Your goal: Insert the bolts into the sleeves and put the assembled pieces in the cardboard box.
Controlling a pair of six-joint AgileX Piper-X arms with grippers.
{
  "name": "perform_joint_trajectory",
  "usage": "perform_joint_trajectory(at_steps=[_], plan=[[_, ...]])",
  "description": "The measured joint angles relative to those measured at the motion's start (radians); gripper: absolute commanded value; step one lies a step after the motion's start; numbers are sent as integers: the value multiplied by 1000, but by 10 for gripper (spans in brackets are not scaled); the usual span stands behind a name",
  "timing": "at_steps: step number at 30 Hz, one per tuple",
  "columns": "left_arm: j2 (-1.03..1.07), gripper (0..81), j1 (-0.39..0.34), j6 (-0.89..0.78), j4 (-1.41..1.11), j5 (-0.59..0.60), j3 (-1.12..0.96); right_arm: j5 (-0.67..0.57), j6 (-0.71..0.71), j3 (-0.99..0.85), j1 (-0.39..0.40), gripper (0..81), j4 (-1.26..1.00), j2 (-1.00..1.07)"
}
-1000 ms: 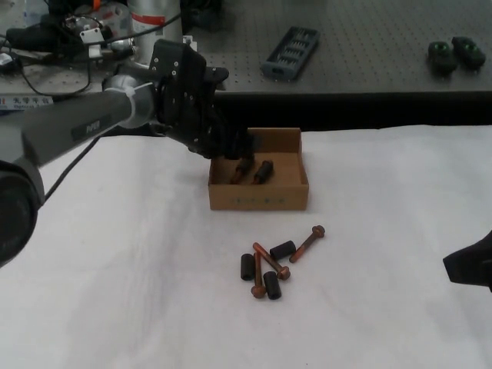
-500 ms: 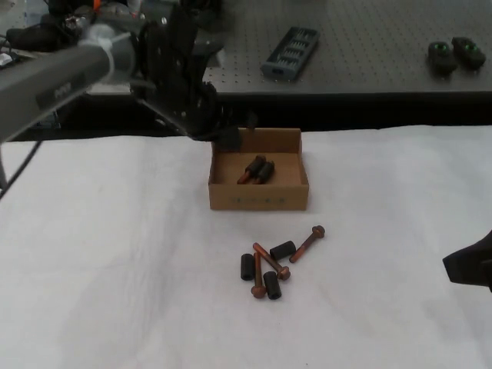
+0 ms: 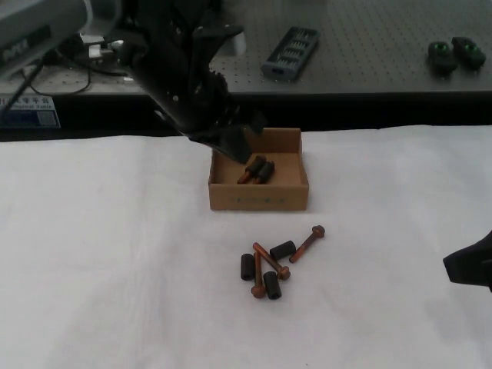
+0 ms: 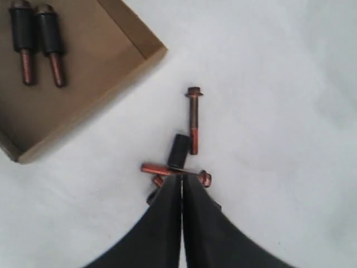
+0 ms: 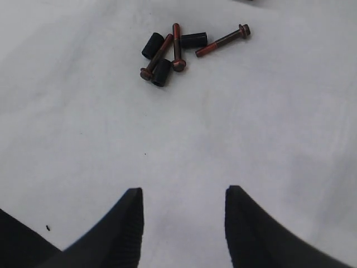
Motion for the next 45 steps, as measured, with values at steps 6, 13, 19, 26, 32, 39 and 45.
perform_joint_trajectory(at_steps=[6, 13, 19, 26, 32, 39, 45], plan=[[-158, 7, -64, 10, 35, -72, 180, 19, 0, 0, 0, 346, 0, 0], [-490, 7, -144, 13, 0, -126, 552, 31, 0, 0, 0, 346, 0, 0], [-785, 7, -150, -84, -140, -141, 931, 34, 0, 0, 0, 346, 0, 0], [-922, 7, -150, -118, -234, -141, 1065, 34, 0, 0, 0, 346, 0, 0], [-941, 7, -150, -125, -321, -141, 1070, 34, 0, 0, 0, 346, 0, 0], [-941, 7, -150, -128, -396, -141, 1070, 35, 104, 0, 0, 346, -72, 31], [-941, 7, -150, -128, -405, -141, 1070, -33, 348, 0, 0, 346, -161, 171]])
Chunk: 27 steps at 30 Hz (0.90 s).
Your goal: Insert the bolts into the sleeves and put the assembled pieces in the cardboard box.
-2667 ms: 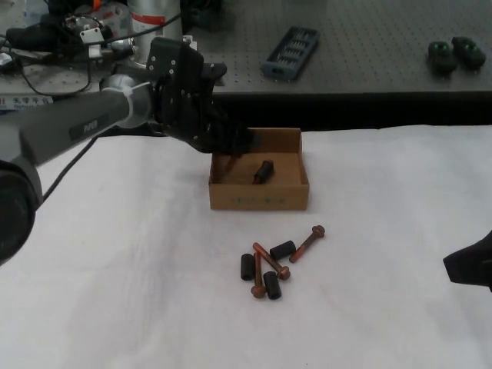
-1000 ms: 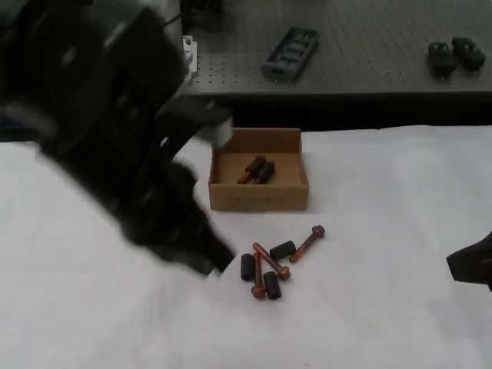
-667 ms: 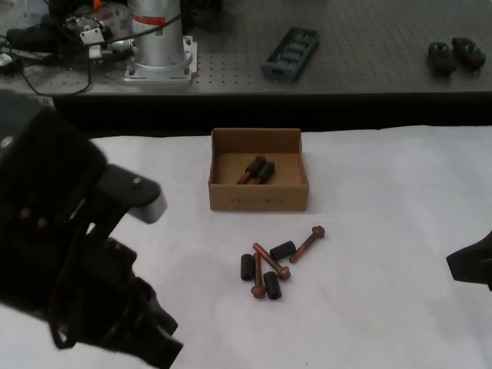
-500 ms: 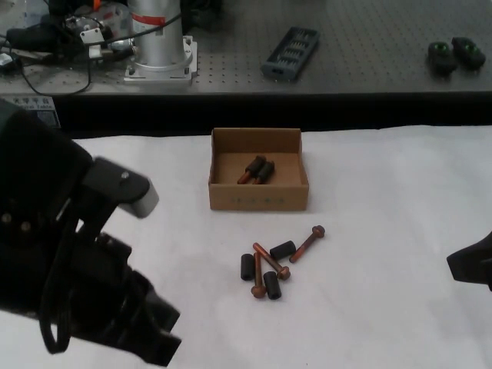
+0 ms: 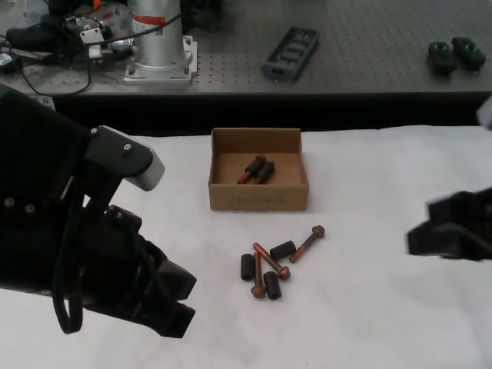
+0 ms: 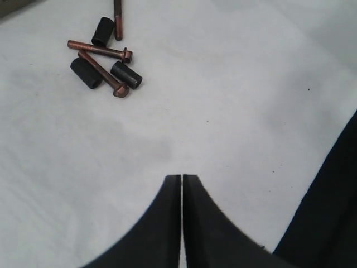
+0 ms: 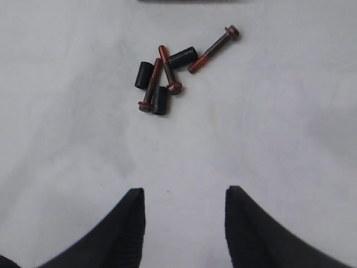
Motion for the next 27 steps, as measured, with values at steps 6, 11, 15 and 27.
perform_joint_trajectory(at_steps=[6, 11, 15, 27], plan=[[0, 7, 0, 0, 0, 0, 0, -47, 174, -2, 10, 346, -127, 185], [0, 7, 0, 0, 0, 0, 0, -17, 329, -101, 53, 346, -216, 415], [0, 7, 0, 0, 0, 0, 0, 4, 411, -223, 74, 346, -224, 566], [0, 7, 0, 0, 0, 0, 0, 50, 522, -501, 86, 295, -183, 865]])
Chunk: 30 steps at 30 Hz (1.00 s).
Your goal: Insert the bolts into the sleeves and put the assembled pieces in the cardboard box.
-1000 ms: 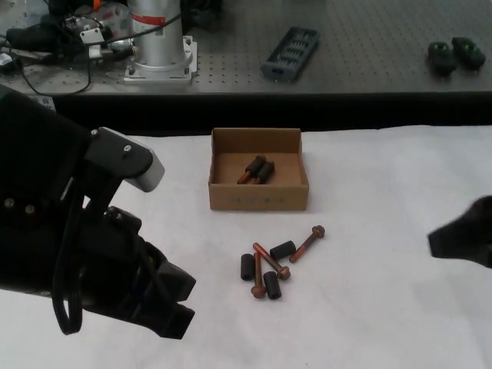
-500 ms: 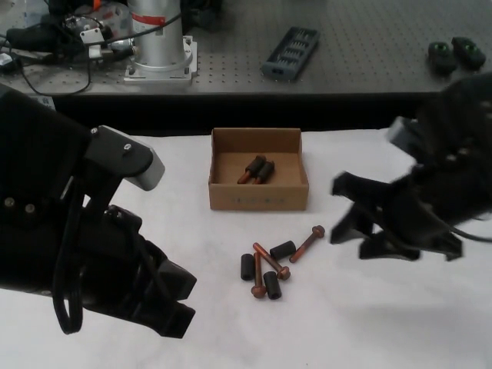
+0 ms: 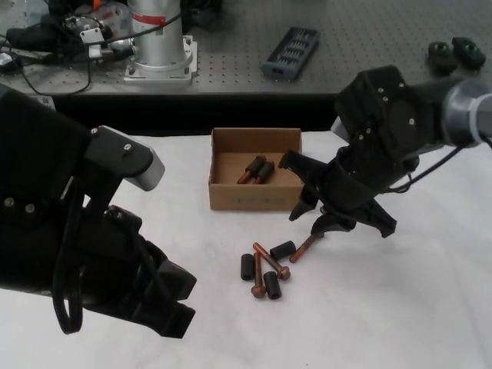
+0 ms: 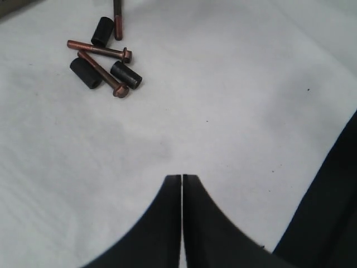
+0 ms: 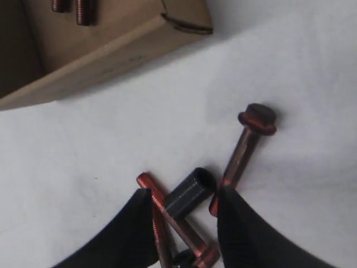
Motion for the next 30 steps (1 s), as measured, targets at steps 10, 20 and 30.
perform_joint_trajectory(at_steps=[10, 20, 30], plan=[[0, 7, 0, 3, 0, 0, 0, 21, 18, -18, 0, 295, 76, 36], [0, 7, 0, 19, 0, 0, 0, 64, 18, -18, 0, 295, 59, 48], [0, 7, 0, 48, 0, 0, 0, 55, 35, -29, -4, 295, -2, 102]])
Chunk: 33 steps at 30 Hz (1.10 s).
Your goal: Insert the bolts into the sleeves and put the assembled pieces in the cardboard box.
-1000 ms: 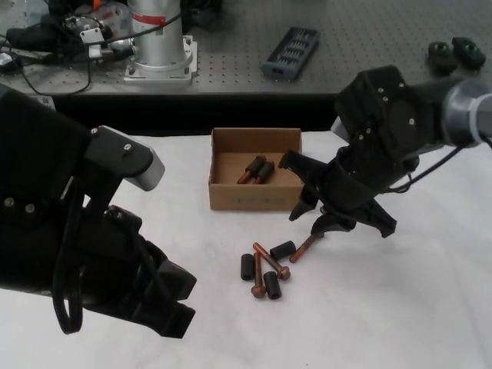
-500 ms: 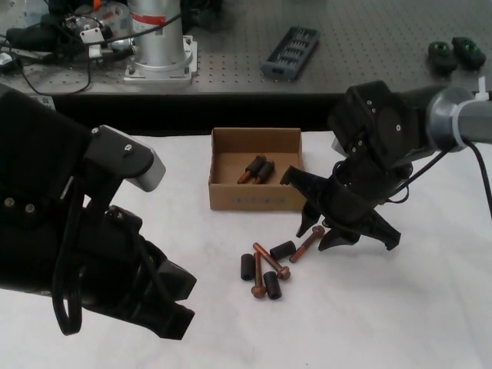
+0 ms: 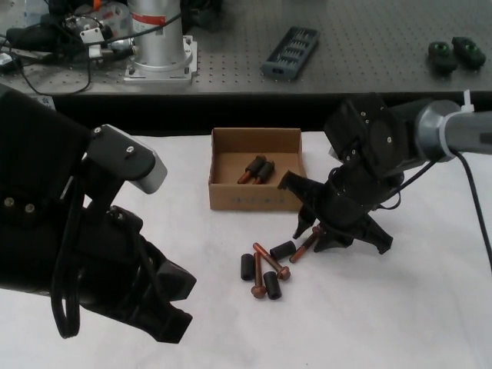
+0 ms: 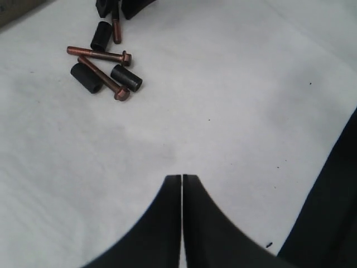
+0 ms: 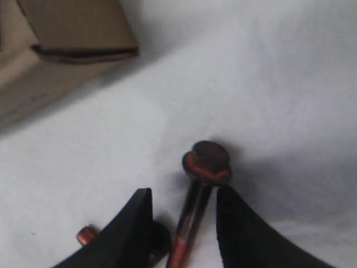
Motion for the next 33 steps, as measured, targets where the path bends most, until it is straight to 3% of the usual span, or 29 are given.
perform_joint_trajectory(at_steps=[8, 17, 19, 27, 33], plan=[[0, 7, 0, 16, 0, 0, 0, -4, 29, 0, -7, 277, -10, 3], [0, 7, 0, 41, 0, 0, 0, -11, 26, 0, -12, 78, 51, 3], [0, 7, 0, 41, 0, 0, 0, -14, 21, 0, -12, 3, 51, 3], [0, 7, 0, 41, 0, 0, 0, -46, -101, -2, -13, 20, 63, 3], [0, 7, 0, 41, 0, 0, 0, -40, -300, 1, -13, 20, 132, -57]])
